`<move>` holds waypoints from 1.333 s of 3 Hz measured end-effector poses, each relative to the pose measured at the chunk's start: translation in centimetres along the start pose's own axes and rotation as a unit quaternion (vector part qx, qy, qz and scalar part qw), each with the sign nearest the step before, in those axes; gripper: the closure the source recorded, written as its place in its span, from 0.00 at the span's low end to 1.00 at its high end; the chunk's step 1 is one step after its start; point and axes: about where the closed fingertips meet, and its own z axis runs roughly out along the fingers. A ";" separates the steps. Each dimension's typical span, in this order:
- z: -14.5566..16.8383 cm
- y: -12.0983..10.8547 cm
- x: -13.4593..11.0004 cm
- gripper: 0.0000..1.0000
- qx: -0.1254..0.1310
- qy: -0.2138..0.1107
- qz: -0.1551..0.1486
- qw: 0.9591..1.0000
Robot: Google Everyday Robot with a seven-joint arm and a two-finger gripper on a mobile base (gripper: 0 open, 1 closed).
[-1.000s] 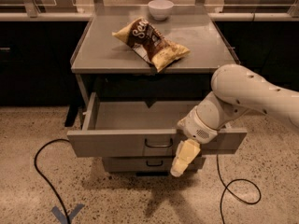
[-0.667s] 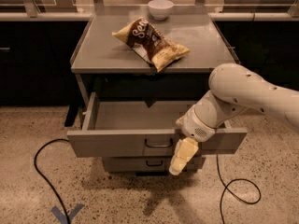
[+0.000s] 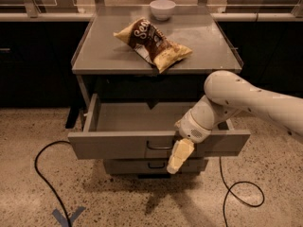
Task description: Open top drawer
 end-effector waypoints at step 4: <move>-0.5 4.8 0.2 0.00 -0.044 -0.017 0.027 0.999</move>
Offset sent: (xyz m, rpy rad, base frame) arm -0.1271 -0.0070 0.0048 0.0501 0.2453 0.0029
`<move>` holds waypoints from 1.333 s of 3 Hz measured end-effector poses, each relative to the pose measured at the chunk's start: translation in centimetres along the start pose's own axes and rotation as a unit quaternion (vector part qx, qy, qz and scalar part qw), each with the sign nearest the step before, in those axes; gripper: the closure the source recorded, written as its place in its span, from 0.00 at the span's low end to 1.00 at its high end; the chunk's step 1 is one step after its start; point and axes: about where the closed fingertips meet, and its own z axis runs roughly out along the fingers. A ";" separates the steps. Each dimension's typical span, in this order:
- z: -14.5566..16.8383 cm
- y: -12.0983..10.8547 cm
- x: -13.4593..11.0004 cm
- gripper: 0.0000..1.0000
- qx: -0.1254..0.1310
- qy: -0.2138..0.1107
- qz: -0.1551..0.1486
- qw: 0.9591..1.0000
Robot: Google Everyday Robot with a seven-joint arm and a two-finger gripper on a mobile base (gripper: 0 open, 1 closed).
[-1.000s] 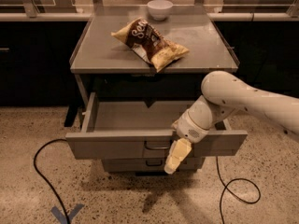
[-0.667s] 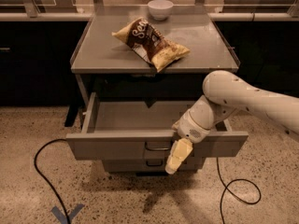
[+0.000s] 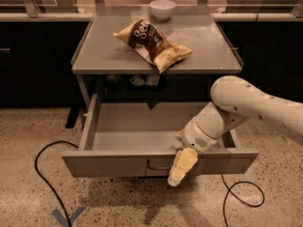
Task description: Open top drawer
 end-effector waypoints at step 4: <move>-0.2 6.4 2.1 0.00 -0.064 -0.033 0.012 0.997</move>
Offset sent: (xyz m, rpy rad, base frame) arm -0.1069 -0.0145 0.0130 0.1370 0.1871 0.0300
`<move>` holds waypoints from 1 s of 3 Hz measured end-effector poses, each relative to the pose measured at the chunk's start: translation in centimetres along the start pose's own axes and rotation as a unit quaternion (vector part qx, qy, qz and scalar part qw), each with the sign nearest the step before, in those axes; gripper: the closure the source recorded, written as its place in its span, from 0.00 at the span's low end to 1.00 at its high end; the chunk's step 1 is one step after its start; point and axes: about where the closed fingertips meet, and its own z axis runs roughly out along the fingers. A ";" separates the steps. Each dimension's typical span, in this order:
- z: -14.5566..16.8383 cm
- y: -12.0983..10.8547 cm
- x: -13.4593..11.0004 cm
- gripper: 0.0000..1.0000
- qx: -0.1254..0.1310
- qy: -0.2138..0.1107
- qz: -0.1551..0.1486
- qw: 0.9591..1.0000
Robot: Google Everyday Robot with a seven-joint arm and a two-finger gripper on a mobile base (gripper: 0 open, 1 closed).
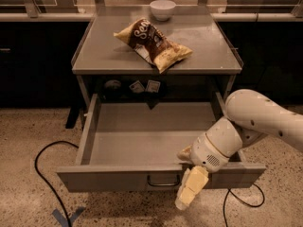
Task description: Open top drawer
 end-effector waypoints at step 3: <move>0.8 1.7 0.7 0.00 -0.027 -0.020 0.019 0.999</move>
Offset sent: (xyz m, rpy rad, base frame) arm -0.0558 0.0002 -0.0064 0.1322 0.1635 -0.0600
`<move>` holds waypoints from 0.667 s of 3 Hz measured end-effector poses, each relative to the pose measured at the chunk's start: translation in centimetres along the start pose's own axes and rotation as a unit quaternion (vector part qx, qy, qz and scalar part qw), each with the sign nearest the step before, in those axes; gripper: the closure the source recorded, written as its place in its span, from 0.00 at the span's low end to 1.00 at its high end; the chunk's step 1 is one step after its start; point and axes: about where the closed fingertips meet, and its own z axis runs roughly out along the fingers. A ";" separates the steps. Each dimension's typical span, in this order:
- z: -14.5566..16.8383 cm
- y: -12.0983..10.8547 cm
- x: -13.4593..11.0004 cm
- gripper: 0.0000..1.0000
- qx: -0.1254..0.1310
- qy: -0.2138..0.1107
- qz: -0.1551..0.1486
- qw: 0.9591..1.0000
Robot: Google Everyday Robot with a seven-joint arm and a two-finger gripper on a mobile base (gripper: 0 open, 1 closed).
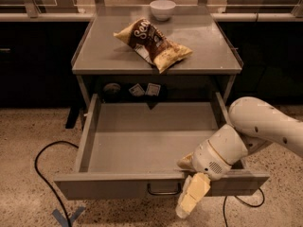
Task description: Open top drawer
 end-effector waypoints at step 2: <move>0.0 3.0 1.1 0.00 -0.016 -0.010 0.030 0.999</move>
Offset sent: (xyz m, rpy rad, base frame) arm -0.0994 -0.0230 0.0374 -0.0347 0.2087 -0.1217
